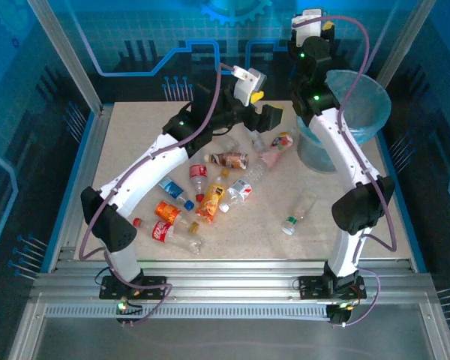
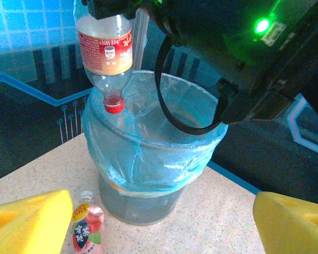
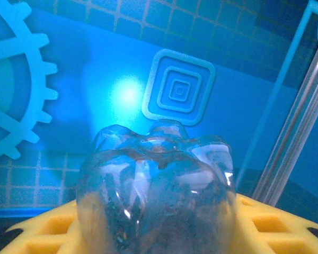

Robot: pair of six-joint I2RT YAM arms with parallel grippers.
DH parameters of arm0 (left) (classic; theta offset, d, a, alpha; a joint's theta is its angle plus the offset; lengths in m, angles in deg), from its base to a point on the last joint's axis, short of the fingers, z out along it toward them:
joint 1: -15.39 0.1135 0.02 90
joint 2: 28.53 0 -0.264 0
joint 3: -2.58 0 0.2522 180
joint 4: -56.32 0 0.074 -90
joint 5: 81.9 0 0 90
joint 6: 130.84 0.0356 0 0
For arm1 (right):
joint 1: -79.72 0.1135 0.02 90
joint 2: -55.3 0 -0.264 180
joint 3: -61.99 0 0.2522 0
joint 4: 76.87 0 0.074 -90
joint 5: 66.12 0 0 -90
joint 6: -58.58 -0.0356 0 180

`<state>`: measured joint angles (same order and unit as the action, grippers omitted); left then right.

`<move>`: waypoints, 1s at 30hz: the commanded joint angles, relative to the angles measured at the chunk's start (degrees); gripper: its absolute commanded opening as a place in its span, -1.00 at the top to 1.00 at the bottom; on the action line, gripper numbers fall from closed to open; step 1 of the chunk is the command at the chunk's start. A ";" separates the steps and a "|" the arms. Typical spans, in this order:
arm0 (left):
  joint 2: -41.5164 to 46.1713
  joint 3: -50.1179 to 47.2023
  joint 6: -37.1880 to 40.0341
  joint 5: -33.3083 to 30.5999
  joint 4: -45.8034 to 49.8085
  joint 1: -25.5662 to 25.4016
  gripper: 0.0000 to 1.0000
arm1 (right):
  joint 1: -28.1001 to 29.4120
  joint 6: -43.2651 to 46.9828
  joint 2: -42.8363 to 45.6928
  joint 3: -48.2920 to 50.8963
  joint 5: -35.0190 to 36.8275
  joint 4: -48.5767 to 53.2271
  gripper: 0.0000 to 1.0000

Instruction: Put the plastic bottles in the bin

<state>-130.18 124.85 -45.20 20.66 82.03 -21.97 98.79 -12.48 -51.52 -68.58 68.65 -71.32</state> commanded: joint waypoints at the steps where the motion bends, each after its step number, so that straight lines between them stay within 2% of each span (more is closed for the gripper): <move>1: -0.55 -1.32 0.62 1.39 -1.99 -0.15 -0.79 | -0.34 -1.48 0.51 1.12 3.55 -1.54 0.42; 6: -0.98 -1.50 -0.27 1.66 -2.03 -0.04 -0.80 | -0.54 -4.20 1.41 4.04 5.19 0.22 0.40; 12: -0.71 -2.93 -0.39 1.10 -2.44 0.05 -0.80 | -0.20 -3.34 2.29 7.81 6.35 -1.35 0.21; 21: -0.98 -2.96 -2.09 0.87 -3.59 0.15 -0.81 | -0.55 -7.09 4.05 8.52 5.77 2.57 -0.35; 30: -0.43 -2.55 -2.94 0.63 -2.84 0.16 -0.81 | -0.62 -9.46 4.85 7.74 4.72 6.14 -0.44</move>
<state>-130.83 122.14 -46.97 21.01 80.24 -21.91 98.73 -19.84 -49.03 -59.69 73.39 -65.96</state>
